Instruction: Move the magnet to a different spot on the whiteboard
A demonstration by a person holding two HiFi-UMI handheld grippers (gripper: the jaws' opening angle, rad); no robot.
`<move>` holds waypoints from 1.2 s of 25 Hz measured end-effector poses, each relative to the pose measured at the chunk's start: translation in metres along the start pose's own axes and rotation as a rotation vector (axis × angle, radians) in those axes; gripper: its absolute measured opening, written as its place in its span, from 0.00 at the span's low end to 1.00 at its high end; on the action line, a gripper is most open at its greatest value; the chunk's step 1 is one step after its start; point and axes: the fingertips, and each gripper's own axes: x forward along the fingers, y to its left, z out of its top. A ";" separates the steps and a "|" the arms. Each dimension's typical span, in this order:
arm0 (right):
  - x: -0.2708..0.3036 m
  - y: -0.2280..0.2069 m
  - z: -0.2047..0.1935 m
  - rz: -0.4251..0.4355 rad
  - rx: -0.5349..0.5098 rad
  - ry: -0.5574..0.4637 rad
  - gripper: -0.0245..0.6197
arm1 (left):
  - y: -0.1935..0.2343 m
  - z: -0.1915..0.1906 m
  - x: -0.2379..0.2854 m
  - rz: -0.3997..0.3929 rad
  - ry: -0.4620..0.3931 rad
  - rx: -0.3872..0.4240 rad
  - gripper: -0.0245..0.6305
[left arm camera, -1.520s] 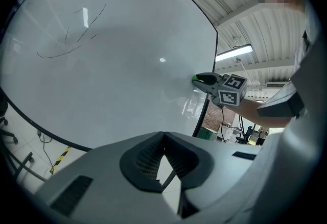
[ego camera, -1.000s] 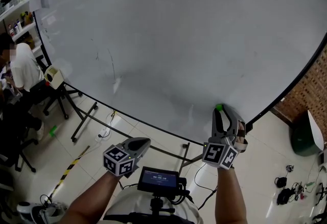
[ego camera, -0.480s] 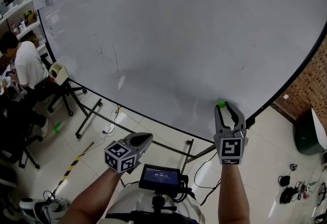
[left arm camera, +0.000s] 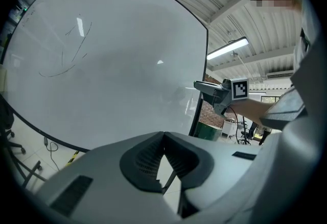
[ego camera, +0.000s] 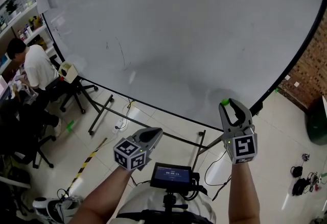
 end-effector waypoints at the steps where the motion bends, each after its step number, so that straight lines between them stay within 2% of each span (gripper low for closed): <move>1: -0.005 0.003 -0.003 0.012 0.019 0.002 0.28 | -0.003 -0.004 -0.001 0.007 0.002 -0.011 0.08; 4: -0.021 0.005 -0.009 0.035 0.083 0.008 0.28 | -0.015 -0.013 -0.001 0.020 0.006 -0.043 0.08; 12: -0.054 0.018 -0.035 0.073 0.201 0.034 0.28 | -0.040 -0.021 0.003 -0.004 -0.005 -0.043 0.08; 21: -0.085 0.048 -0.051 0.126 0.328 0.027 0.28 | -0.064 -0.009 -0.013 -0.040 -0.053 -0.008 0.08; 30: -0.108 0.074 -0.062 0.157 0.436 0.033 0.28 | -0.071 -0.008 -0.031 -0.034 -0.065 0.016 0.08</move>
